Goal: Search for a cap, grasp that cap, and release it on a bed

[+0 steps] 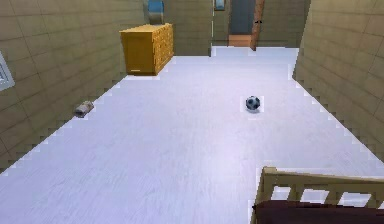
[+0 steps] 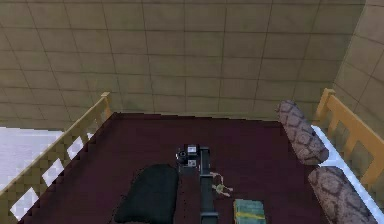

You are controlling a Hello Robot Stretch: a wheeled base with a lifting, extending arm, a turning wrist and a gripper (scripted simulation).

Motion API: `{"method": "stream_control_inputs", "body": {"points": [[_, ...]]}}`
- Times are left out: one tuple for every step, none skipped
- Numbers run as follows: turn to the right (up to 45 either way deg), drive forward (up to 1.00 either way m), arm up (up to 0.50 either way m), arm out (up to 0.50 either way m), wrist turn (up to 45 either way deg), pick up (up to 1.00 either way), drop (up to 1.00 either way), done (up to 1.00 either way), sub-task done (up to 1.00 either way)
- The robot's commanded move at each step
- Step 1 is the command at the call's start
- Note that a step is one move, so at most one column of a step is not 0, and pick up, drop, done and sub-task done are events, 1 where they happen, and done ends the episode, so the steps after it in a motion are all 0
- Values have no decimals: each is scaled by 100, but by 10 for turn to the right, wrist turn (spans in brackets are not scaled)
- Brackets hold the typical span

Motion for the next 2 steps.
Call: {"method": "stream_control_inputs", "body": {"points": [[0, 0, 10, 0, 0, 0, 0, 0, 0], [0, 0, 0, -8, 0, 0, 0, 0, 0]]}}
